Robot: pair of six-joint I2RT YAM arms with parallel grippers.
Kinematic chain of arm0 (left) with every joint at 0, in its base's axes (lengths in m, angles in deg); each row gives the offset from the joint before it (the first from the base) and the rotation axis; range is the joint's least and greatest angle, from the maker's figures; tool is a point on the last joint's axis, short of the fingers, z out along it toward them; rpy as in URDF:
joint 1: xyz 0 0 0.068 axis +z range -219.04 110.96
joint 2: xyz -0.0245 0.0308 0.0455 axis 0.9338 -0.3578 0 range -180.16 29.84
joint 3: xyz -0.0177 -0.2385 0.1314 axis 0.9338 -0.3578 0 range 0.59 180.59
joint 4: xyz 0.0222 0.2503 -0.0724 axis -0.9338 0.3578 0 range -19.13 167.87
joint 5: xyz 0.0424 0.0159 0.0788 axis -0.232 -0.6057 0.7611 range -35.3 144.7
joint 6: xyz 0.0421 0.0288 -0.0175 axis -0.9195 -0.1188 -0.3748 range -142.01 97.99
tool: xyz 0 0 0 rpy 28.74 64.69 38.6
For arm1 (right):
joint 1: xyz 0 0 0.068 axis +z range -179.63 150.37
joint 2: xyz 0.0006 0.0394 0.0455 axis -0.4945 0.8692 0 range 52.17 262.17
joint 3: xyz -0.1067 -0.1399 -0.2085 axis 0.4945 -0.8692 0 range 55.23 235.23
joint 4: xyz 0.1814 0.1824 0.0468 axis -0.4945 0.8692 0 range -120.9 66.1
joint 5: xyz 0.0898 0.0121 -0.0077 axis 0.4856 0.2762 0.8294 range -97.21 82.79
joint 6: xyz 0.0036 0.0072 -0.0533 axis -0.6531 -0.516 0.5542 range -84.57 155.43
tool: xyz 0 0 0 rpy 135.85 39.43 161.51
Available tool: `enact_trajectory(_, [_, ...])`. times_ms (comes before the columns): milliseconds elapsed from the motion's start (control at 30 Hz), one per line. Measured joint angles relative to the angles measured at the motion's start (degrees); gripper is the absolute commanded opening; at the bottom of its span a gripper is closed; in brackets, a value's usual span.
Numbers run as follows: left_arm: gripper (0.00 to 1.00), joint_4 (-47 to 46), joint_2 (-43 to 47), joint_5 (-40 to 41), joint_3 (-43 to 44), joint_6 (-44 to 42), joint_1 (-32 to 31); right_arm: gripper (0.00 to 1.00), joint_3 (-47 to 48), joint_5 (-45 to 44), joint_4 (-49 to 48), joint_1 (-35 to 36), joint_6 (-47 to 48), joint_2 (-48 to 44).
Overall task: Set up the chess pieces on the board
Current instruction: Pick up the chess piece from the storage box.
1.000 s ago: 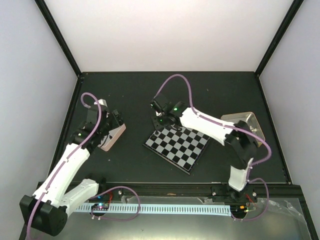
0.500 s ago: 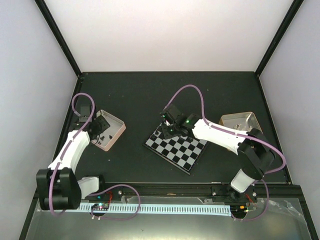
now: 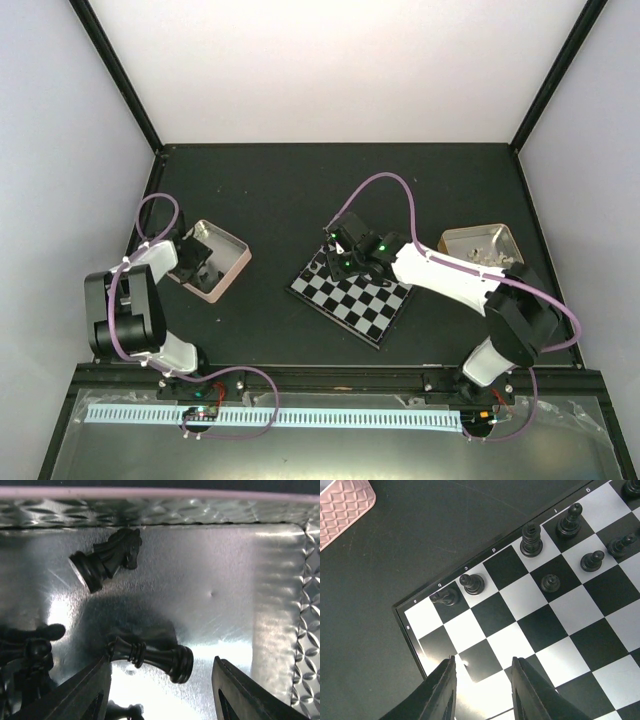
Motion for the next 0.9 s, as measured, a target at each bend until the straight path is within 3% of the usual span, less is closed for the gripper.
enact_trajectory(400, [0.41, -1.9, -6.3, 0.2, 5.1, -1.1, 1.6, 0.30, -0.2, -0.6, 0.1, 0.0, -0.7, -0.6])
enact_trajectory(633, [0.22, -3.0, -9.9, -1.7, 8.1, -3.7, 1.6, 0.29, -0.2, -0.7, 0.2, 0.0, -1.1, -0.7])
enact_trajectory(900, [0.34, -3.1, -9.9, -4.4, 8.2, -6.5, 1.6, 0.29, -0.2, -0.7, 0.2, 0.0, -1.1, -0.7])
